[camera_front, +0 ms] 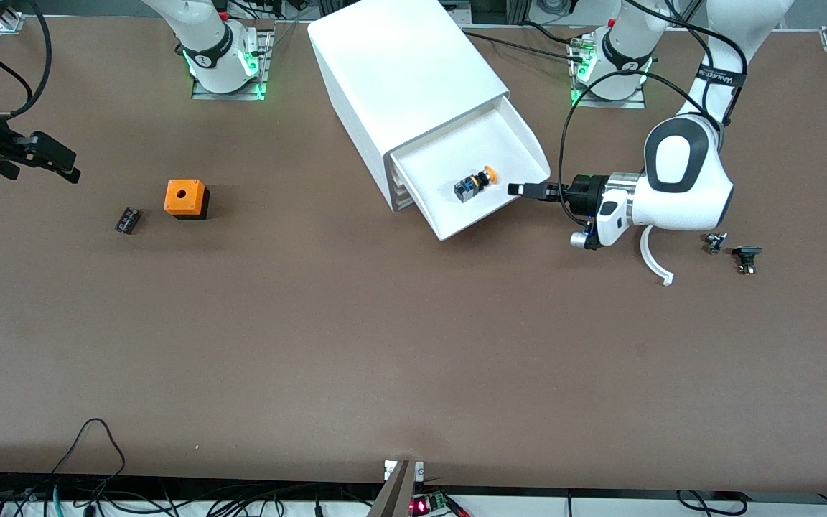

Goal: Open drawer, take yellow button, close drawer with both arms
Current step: 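Pull the top drawer open with the left gripper, then reach the right gripper into the open drawer while the left gripper withdraws, then lower the right gripper and grasp the orange-capped button in the drawer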

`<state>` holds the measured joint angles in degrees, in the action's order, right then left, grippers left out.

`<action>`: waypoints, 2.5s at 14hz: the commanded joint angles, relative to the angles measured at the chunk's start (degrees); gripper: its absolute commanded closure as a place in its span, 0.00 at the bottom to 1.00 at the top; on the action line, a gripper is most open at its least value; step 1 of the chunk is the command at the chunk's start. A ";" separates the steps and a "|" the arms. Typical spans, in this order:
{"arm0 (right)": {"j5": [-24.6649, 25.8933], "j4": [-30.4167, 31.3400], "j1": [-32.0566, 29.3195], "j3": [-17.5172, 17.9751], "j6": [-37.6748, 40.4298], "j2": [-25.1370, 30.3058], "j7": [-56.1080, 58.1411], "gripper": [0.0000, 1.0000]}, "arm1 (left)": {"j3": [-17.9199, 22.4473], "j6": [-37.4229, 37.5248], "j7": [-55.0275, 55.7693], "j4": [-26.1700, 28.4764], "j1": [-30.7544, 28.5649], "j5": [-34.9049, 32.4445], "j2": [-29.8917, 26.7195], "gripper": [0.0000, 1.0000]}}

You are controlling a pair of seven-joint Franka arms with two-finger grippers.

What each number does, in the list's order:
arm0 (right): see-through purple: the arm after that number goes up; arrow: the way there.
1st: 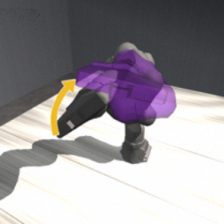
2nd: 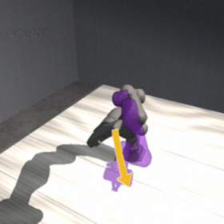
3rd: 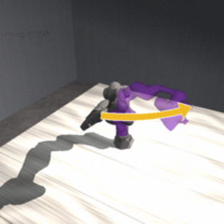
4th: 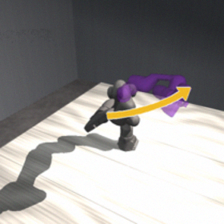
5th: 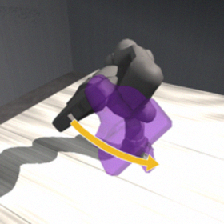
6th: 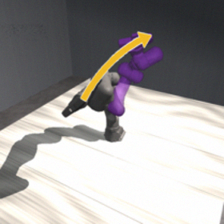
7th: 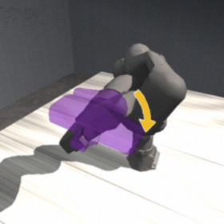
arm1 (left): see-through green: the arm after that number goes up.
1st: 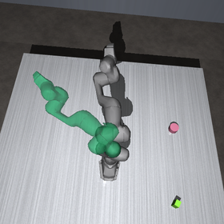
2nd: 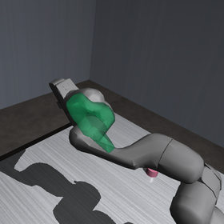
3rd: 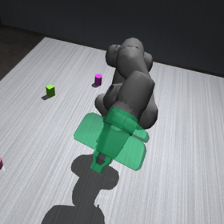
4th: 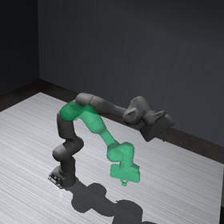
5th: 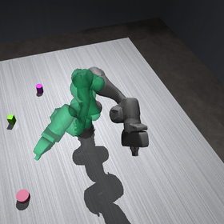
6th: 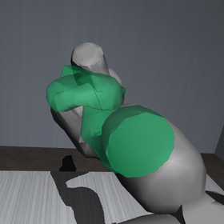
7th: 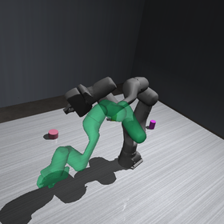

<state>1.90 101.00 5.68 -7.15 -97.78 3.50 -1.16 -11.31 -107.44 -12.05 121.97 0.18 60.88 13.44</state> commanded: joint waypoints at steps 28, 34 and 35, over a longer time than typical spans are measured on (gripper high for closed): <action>-1.19 -26.18 37.21 5.21 -10.68 -28.97 16.86 0.00 | 10.69 17.18 26.99 -28.45 -0.71 -57.35 -12.39 0.00; -5.06 -33.32 37.21 12.51 -10.15 -34.97 30.66 0.00 | 7.70 14.72 25.94 -29.24 1.05 -62.98 -12.57 0.00; -6.20 -33.24 37.30 12.60 -9.80 -35.05 34.34 0.00 | 7.79 13.76 25.85 -29.07 1.05 -63.07 -12.57 0.00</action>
<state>-1.96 70.57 43.52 4.62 -109.46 -30.24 26.32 -3.51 -92.64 14.10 93.63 1.10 -0.24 1.01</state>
